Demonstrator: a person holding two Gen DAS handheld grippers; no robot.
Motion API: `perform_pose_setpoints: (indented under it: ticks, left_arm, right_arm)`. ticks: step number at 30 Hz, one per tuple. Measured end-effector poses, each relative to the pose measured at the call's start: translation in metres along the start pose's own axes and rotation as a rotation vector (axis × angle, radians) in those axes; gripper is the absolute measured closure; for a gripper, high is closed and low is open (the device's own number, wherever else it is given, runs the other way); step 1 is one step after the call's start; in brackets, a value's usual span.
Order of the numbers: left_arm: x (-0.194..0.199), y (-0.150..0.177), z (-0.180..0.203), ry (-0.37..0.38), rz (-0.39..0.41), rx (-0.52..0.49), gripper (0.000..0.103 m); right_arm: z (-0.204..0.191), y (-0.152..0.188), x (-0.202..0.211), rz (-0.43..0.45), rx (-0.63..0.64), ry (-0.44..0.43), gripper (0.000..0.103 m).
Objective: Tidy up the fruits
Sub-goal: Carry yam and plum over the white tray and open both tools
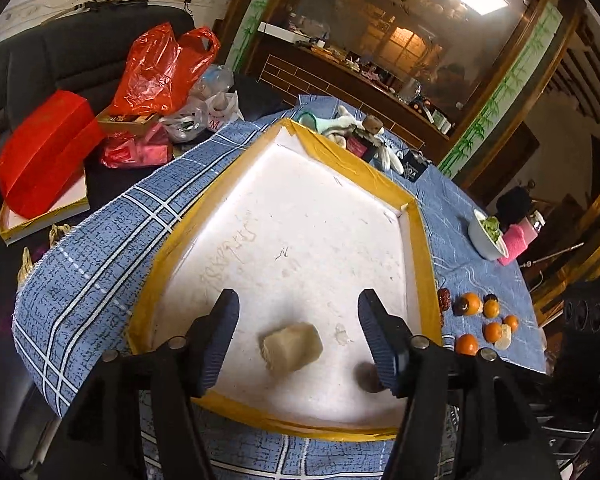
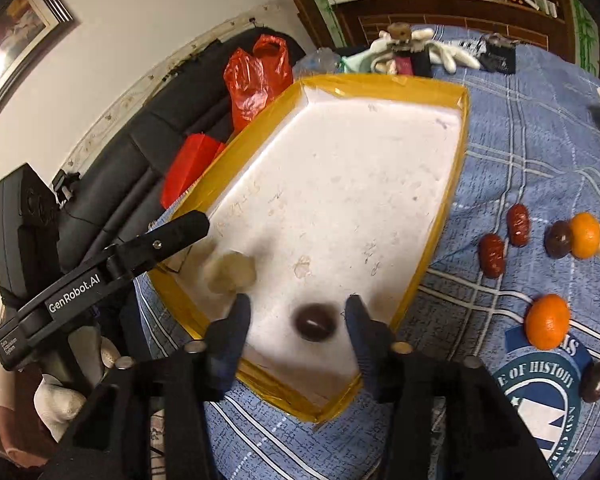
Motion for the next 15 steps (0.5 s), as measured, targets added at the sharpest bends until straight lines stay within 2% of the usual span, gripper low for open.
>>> perform_pose_setpoints:
  ticks: [3, 6, 11, 15]
  left_arm:
    - [0.005, -0.001, 0.008, 0.004, 0.006, -0.013, 0.041]
    - [0.011, -0.002, 0.023, 0.010, 0.018, -0.048, 0.040]
    - [0.011, -0.001, 0.058, 0.042, 0.018, -0.120, 0.035]
    - [-0.003, 0.007, 0.105, 0.095, -0.025, -0.220, 0.035]
  right_arm:
    - [0.005, -0.002, 0.020, 0.039, -0.008, -0.015, 0.047]
    - [0.026, -0.002, 0.058, 0.121, -0.018, 0.007, 0.047]
    - [0.099, 0.007, 0.116, 0.229, -0.119, 0.136, 0.043]
    - [0.150, 0.022, 0.127, 0.233, -0.200, 0.234, 0.043]
Point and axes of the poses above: each gripper's, at about its wrist camera, not at the fingertips, and x roughly against the way its jaws point, z to its right, y to its underside, the point moved 4 cm from there along -x, roughly the way its jaws point, and after that the axes turned 11 degrees about -x, right-handed, at the moved point
